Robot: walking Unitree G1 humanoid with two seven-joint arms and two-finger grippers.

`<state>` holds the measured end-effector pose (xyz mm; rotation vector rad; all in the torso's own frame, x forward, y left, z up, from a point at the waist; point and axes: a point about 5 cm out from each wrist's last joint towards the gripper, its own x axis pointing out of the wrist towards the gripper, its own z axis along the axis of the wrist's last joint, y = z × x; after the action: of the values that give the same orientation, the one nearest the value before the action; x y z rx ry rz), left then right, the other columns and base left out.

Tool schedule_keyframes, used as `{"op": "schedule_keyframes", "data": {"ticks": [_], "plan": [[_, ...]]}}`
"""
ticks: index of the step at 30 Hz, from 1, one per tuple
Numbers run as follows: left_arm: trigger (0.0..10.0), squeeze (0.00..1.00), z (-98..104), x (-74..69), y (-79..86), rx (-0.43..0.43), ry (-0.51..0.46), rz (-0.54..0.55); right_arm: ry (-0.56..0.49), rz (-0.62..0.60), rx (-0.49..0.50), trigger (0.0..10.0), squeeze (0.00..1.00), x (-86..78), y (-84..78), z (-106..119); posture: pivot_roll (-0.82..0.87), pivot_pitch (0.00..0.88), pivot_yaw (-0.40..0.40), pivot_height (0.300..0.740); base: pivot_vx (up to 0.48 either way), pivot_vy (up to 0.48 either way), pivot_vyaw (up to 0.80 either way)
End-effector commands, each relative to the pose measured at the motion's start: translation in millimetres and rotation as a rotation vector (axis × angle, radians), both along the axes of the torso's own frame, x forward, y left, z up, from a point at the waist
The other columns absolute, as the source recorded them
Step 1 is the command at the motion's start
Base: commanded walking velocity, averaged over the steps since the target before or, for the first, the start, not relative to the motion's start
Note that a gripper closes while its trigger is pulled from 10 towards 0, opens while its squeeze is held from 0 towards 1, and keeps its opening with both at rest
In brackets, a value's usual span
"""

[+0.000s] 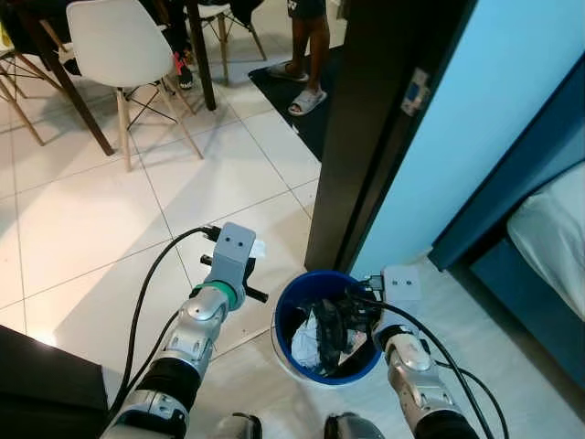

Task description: Clean up the room

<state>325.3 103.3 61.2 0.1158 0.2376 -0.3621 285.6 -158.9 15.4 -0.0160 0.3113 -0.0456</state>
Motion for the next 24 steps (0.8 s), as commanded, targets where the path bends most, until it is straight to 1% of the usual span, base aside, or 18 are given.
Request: {"op": "schedule_keyframes", "data": {"ticks": [1,5,8,10,15,21,24], "plan": [[10.0,0.00,-2.9,-1.2,-1.6,0.003,0.018,-0.007,0.015,-0.014,0.000,10.0,0.00,-2.5,-2.4,-2.8,0.00,0.074,0.090,0.740,0.000,-0.352,0.00],[10.0,0.00,-3.1,-0.4,-0.8,-0.003,0.025,0.007,0.013,-0.012,0.001,10.0,0.00,-1.8,-2.3,-2.0,0.00,0.074,0.086,0.740,0.000,-0.343,0.00],[10.0,0.00,-6.6,0.1,1.5,-0.042,0.073,0.047,0.012,-0.009,0.001,10.0,0.00,-1.1,-2.1,-1.6,-0.01,0.075,0.084,0.740,0.000,0.000,0.00],[10.0,0.00,-8.4,-0.1,2.4,-0.047,0.092,0.055,0.011,-0.008,0.001,10.0,0.00,-0.7,-2.3,-1.2,-0.01,0.075,0.084,0.740,0.000,0.480,0.00],[10.0,0.00,-8.3,-0.6,2.7,-0.034,0.078,0.055,0.011,-0.007,-0.001,10.0,0.00,-0.5,-3.1,-0.7,-0.01,0.072,0.084,0.740,0.000,0.463,0.00],[10.0,0.00,-8.6,0.2,2.6,0.002,0.064,0.051,0.011,-0.010,-0.003,10.0,0.00,-1.3,-4.4,-1.1,-0.01,0.066,0.085,0.740,0.000,0.000,0.00],[10.0,0.00,-8.3,0.4,2.3,0.007,0.060,0.048,0.011,-0.011,-0.003,10.0,0.00,-1.5,-4.9,-1.1,-0.01,0.065,0.086,0.740,0.000,0.000,0.00]]}}
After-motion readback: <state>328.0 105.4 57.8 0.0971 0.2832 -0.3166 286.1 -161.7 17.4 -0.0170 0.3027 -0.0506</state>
